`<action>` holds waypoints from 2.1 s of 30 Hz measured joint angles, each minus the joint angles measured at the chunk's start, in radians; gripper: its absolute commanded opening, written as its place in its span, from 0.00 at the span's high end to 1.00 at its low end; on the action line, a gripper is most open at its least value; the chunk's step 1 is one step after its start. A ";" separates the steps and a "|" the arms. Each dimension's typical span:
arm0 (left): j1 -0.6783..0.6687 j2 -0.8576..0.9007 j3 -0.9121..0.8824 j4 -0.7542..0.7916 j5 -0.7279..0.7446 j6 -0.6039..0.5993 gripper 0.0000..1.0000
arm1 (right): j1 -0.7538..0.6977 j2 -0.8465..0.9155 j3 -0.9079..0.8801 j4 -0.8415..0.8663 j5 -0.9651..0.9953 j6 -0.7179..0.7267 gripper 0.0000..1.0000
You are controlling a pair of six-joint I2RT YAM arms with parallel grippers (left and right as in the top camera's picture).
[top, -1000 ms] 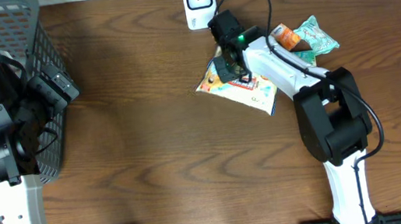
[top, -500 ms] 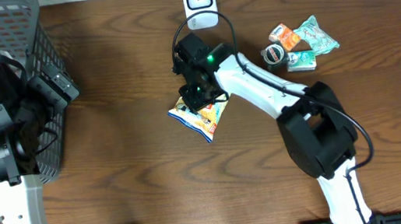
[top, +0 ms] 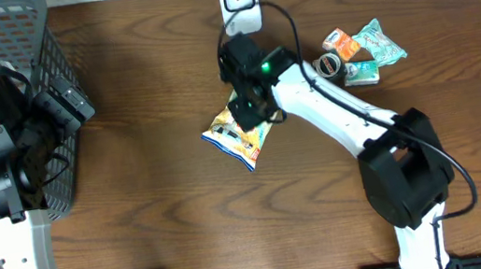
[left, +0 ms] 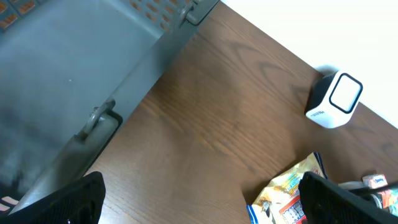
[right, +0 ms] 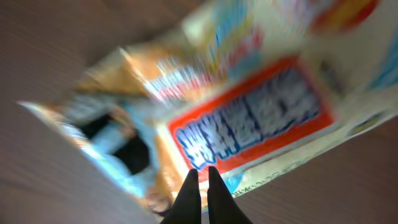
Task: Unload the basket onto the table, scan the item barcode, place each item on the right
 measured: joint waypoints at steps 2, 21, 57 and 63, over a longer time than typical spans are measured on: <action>0.000 0.000 0.000 0.000 0.000 0.000 0.02 | 0.000 0.013 -0.050 -0.001 0.004 0.015 0.99; 0.000 0.000 0.000 0.000 0.000 0.000 0.02 | -0.121 -0.056 0.058 -0.159 -0.040 0.049 0.99; 0.000 0.000 0.000 0.000 0.000 0.000 0.02 | -0.029 -0.120 0.072 0.135 0.277 0.083 0.99; 0.000 0.000 0.000 0.000 0.000 0.000 0.02 | -0.037 0.072 0.071 0.160 0.203 0.085 0.99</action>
